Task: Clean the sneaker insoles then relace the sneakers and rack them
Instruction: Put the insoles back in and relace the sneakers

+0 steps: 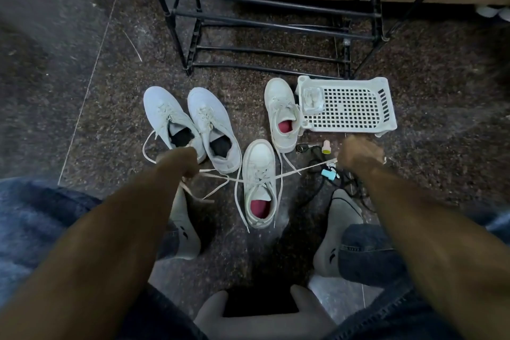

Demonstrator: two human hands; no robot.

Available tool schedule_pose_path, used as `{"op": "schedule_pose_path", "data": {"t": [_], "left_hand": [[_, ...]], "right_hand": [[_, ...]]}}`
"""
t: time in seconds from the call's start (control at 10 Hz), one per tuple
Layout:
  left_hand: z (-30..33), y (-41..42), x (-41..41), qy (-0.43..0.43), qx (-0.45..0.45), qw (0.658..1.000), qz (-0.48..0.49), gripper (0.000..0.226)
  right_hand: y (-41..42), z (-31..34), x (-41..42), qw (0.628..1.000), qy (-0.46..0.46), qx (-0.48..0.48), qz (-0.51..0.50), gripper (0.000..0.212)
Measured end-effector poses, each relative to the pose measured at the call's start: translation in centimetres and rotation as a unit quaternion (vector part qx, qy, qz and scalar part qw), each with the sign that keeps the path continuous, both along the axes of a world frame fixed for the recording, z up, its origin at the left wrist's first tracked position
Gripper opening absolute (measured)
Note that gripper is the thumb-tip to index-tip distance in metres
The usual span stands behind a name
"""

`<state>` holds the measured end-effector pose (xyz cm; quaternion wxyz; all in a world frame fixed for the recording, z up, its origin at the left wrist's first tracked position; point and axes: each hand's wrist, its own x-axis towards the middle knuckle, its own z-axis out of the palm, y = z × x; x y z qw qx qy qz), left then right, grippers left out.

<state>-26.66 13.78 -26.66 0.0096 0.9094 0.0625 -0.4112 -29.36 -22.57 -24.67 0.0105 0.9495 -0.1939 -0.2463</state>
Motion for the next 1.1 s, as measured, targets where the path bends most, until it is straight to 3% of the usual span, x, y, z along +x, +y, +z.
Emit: {"op": "schedule_pose_path", "data": {"t": [0.1,0.2,0.3,0.5,0.7,0.8,0.9,1.0,1.1], "left_hand": [[-2.2,-1.5,-1.3,-0.005,-0.062,0.996,-0.060,0.034],[-3.8,-4.5,-3.0,-0.009,-0.156,0.982,-0.107,0.038],[-5.4,-6.8,-4.7,-0.013,-0.216,0.970,-0.115,0.039],[-5.4,-7.3,-6.4,-0.056,-0.195,0.970,-0.132,0.024],[-5.2,-7.0,-5.9,-0.022,-0.216,0.976,0.024,0.023],[-5.6,-6.0,-5.5,-0.024,-0.278,0.910,0.306,0.025],[-5.7,-5.8,-4.9,-0.042,-0.404,0.745,0.529,0.036],[-4.7,-7.2,-4.1,-0.021,-0.507,0.557,0.657,0.029],[-4.1,-9.0,-3.7,-0.002,-0.569,0.472,0.673,0.017]], "right_hand": [[1.4,-1.4,-0.9,0.996,0.065,0.008,0.057,0.039],[4.7,-3.0,-1.9,0.976,0.117,0.110,0.147,0.041],[7.8,-4.1,-3.7,0.954,0.137,0.213,0.161,0.043],[10.9,-5.1,-5.9,0.966,0.045,0.216,0.137,0.023],[9.1,-4.7,-5.0,0.952,0.106,0.261,0.120,0.016],[7.2,-4.6,-4.4,0.944,0.132,0.292,0.076,0.019],[6.1,-4.9,-4.1,0.920,0.139,0.365,0.007,0.020],[6.1,-4.7,-3.7,0.900,0.139,0.412,-0.016,0.013],[5.7,-4.8,-3.2,0.898,0.147,0.415,0.003,0.015]]}}
